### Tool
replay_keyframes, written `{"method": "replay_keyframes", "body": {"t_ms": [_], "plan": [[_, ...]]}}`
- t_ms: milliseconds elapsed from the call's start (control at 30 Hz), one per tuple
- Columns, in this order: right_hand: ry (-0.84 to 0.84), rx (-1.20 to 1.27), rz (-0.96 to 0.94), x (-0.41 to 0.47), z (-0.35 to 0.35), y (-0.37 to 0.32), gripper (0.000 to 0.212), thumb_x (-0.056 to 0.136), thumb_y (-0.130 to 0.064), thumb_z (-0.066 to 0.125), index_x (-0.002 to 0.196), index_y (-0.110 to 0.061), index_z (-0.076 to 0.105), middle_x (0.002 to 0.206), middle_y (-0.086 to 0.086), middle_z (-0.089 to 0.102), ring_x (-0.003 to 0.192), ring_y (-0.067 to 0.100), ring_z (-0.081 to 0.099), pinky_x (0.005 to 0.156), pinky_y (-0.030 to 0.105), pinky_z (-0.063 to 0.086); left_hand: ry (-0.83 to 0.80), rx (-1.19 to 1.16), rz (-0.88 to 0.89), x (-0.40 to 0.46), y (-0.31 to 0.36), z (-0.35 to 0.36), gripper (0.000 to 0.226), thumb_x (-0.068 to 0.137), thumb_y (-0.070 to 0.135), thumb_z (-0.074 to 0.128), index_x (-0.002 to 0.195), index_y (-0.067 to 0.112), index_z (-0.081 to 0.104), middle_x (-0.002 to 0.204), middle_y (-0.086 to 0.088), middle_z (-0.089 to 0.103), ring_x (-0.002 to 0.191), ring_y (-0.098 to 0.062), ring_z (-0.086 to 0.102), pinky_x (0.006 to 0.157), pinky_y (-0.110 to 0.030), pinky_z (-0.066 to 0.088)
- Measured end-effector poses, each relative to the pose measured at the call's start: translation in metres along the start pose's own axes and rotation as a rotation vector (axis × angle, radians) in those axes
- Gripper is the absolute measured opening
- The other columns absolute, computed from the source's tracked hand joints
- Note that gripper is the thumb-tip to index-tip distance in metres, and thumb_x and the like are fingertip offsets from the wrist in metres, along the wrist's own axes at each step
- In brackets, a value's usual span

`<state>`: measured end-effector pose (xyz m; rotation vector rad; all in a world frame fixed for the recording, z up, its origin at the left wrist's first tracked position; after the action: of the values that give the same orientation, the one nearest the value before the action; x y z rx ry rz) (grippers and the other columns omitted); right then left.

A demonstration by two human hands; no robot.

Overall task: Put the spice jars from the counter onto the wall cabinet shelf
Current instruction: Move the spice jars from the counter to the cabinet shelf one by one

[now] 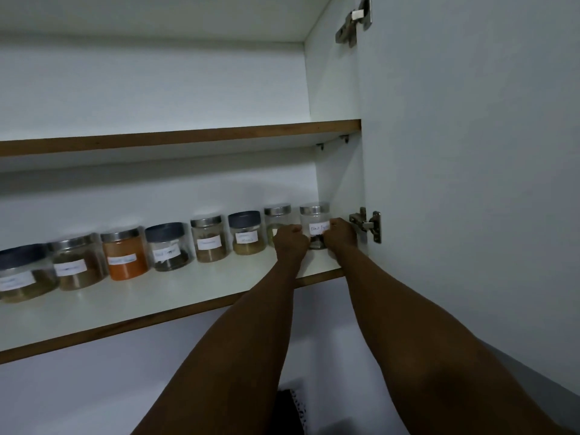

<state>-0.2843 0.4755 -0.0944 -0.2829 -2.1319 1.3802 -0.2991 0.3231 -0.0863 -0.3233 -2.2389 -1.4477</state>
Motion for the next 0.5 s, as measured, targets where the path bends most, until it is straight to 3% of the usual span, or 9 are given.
{"method": "replay_keyframes", "body": {"t_ms": [167, 367, 433, 500], "plan": [[0.034, 0.005, -0.014, 0.019, 0.008, 0.007, 0.033, 0.092, 0.006, 0.054, 0.123, 0.003, 0.064, 0.127, 0.021, 0.067, 0.12, 0.035, 0.064, 0.101, 0.044, 0.055, -0.022, 0.049, 0.024, 0.017, -0.007, 0.013, 0.029, 0.087, 0.0, 0.071, 0.115, -0.004, 0.075, 0.12, -0.019, 0.075, 0.117, -0.031, 0.069, 0.093, -0.025, 0.05], [0.158, -0.018, -0.003, 0.017, 0.006, 0.007, 0.028, 0.093, 0.0, 0.058, 0.119, 0.005, 0.068, 0.121, 0.023, 0.07, 0.115, 0.035, 0.068, 0.095, 0.037, 0.058, -0.019, 0.103, 0.064, 0.021, -0.007, 0.013, 0.016, 0.088, 0.0, 0.068, 0.1, -0.007, 0.077, 0.107, -0.022, 0.076, 0.104, -0.031, 0.069, 0.091, -0.034, 0.052], [0.225, -0.035, 0.002, 0.012, 0.004, 0.005, 0.027, 0.091, -0.003, 0.064, 0.117, 0.004, 0.069, 0.118, 0.023, 0.071, 0.111, 0.035, 0.069, 0.092, 0.039, 0.06, -0.017, 0.097, 0.061, 0.022, -0.008, 0.013, 0.007, 0.084, -0.003, 0.068, 0.08, -0.002, 0.075, 0.087, -0.021, 0.072, 0.083, -0.025, 0.063, 0.074, -0.028, 0.045], [0.274, -0.035, 0.007, 0.006, 0.0, 0.004, 0.028, 0.089, -0.007, 0.068, 0.115, 0.003, 0.069, 0.115, 0.021, 0.072, 0.106, 0.034, 0.071, 0.087, 0.04, 0.062, -0.031, 0.105, 0.055, 0.023, -0.009, 0.014, 0.015, 0.082, -0.004, 0.066, 0.069, 0.001, 0.07, 0.079, -0.019, 0.068, 0.079, -0.021, 0.057, 0.065, -0.02, 0.039]]}}
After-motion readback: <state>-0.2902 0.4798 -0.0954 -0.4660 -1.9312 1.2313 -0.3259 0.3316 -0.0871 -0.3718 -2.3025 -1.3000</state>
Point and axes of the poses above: each hand's wrist, its own x-axis towards the middle knuckle, its own z-axis out of the palm, y = z × x, the point moved 7 cm from there along x, towards the middle knuckle
